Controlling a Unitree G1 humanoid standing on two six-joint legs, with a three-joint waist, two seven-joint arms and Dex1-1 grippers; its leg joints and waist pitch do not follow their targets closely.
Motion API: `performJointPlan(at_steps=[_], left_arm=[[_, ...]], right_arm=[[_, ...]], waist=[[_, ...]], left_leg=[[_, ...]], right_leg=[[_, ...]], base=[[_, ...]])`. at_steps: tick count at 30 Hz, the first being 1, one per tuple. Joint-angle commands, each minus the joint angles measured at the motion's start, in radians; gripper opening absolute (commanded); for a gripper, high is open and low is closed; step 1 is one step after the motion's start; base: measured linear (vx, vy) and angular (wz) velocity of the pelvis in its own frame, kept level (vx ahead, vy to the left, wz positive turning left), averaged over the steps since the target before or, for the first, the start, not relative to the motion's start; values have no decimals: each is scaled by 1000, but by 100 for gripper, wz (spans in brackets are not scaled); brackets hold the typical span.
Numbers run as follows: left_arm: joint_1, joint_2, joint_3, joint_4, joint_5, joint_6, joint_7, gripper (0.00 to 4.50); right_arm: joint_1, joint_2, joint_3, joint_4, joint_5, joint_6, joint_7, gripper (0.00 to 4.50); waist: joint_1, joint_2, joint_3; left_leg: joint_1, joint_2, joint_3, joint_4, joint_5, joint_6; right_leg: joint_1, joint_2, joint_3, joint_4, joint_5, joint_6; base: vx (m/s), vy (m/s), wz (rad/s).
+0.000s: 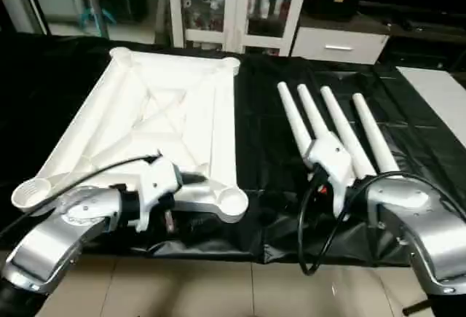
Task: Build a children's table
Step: Move to table
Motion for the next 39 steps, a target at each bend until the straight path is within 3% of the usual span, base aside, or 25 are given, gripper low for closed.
performJointPlan(at_steps=[1, 5, 6, 9, 10, 11, 12, 13, 16, 17, 18, 22, 23, 24, 26, 27, 29, 31, 35, 38, 39], left_arm=[[-40, 10, -16, 56, 28, -13, -27, 450], [-82, 18, -36, 128, 41, -39, -54, 412], [-96, 20, -41, 157, 49, -47, -60, 412], [-116, 21, -48, 199, 59, -69, -81, 390], [-120, 20, -49, 206, 58, -73, -87, 375], [-129, 12, -45, 226, 49, -84, -100, 375], [-136, 3, -38, 251, 38, -100, -115, 369], [-143, -3, -35, 265, 32, -104, -123, 359], [-180, -1, -49, 321, 43, -138, -161, 334], [-189, 0, -53, 336, 49, -142, -167, 328], [-198, 2, -58, 351, 55, -150, -174, 319], [-228, 5, -65, 408, 76, -177, -203, 285], [-235, 5, -69, 426, 82, -186, -214, 285], [-245, 3, -73, 451, 89, -197, -227, 276], [-248, 2, -75, 460, 89, -198, -233, 249], [-253, 6, -84, 475, 98, -209, -244, 244], [-257, 8, -91, 486, 106, -219, -250, 239], [-259, 11, -97, 494, 115, -226, -249, 209], [-271, 12, -98, 521, 127, -248, -252, 178], [-283, -1, -88, 554, 129, -262, -256, 152], [-289, -6, -82, 571, 130, -268, -256, 132]], right_arm=[[-6, -9, 9, -17, 3, -3, 17, 446], [-5, -28, 16, -32, 10, -2, 39, 450], [-3, -33, 18, -40, 9, -1, 41, 450], [11, -48, 14, -61, 14, -3, 48, 450], [13, -51, 13, -63, 13, -6, 50, 450], [17, -53, 12, -64, 13, -9, 54, 450], [25, -54, 13, -69, 11, -15, 55, 450], [30, -58, 18, -71, 2, -22, 55, 450], [44, -71, 20, -83, 0, -24, 69, 450], [43, -72, 19, -84, 1, -23, 70, 450], [42, -74, 17, -85, 4, -21, 71, 450], [37, -87, 25, -81, 6, -25, 85, 450], [38, -91, 29, -78, 8, -25, 93, 450], [41, -97, 36, -76, 8, -29, 104, 450], [42, -100, 41, -77, 4, -32, 109, 450], [46, -104, 52, -79, -4, -39, 117, 450], [48, -105, 56, -81, -7, -43, 120, 450], [49, -104, 58, -82, -10, -45, 118, 450], [47, -104, 64, -95, -14, -45, 111, 450], [57, -110, 67, -101, -15, -49, 121, 450], [64, -117, 72, -107, -16, -52, 129, 450]], waist=[[5, -2, -56], [10, 1, -55], [12, 11, -53], [10, 15, -52], [9, 11, -53], [11, 28, -53], [7, 20, -53], [8, 24, -52], [12, 16, -53], [12, 19, -54], [10, 10, -54], [8, 19, -55], [6, 7, -56], [8, 14, -56], [9, 15, -54], [11, 34, -54], [9, 25, -53], [10, 30, -53], [10, 31, -54], [9, 25, -54], [9, 29, -52]], left_leg=[[2, 70, -19, -86, -16, 84], [1, 73, -16, -87, -29, 95], [1, 75, -17, -89, -44, 86], [2, 76, -16, -91, -84, 66], [3, 76, -16, -91, -90, 61], [5, 76, -17, -91, -93, 55], [5, 76, -13, -91, -104, 52], [4, 76, -12, -92, -107, 48], [1, 76, -10, -92, -103, 58], [2, 76, -10, -91, -106, 60], [3, 78, -8, -91, -111, 59], [3, 80, -5, -90, -100, 53], [2, 79, -4, -90, -96, 57], [3, 80, -4, -89, -83, 65], [3, 82, -4, -90, -87, 66], [5, 83, -6, -91, -102, 56], [4, 82, -5, -92, -113, 54], [3, 83, -6, -93, -122, 50], [3, 82, -5, -93, -119, 49], [3, 83, -3, -94, -125, 48], [4, 83, -3, -93, -125, 48]], right_leg=[[35, -68, 45, -64, -11, -254], [37, -72, 46, -63, -1, -280], [37, -73, 45, -62, -16, -283], [38, -73, 47, -66, -37, -281], [38, -73, 47, -67, -36, -282], [37, -74, 47, -65, -33, -286], [36, -72, 48, -69, -35, -289], [36, -71, 47, -72, -37, -291], [39, -73, 48, -70, -51, -289], [39, -74, 48, -71, -61, -287], [38, -74, 48, -73, -77, -284], [36, -74, 48, -71, -74, -279], [37, -74, 48, -71, -70, -278], [36, -76, 49, -68, -57, -281], [35, -77, 48, -70, -63, -283], [34, -77, 48, -69, -64, -290], [35, -76, 48, -73, -65, -291], [36, -78, 49, -72, -72, -295], [36, -77, 49, -72, -71, -295], [36, -77, 49, -73, -82, -293], [35, -77, 49, -74, -87, -290]], base=[[0, 0, 0], [0, 0, 0], [0, 0, 0], [0, 0, 0], [0, 0, 0], [0, 0, 0], [0, 0, 0], [0, 0, 0], [0, 0, 0], [0, 0, 0], [0, 0, 0], [0, 0, 0], [0, 0, 0], [0, 0, 0], [0, 0, 0], [0, 0, 0], [0, 0, 0], [0, 0, 0], [0, 0, 0], [0, 0, 0], [0, 0, 0]])
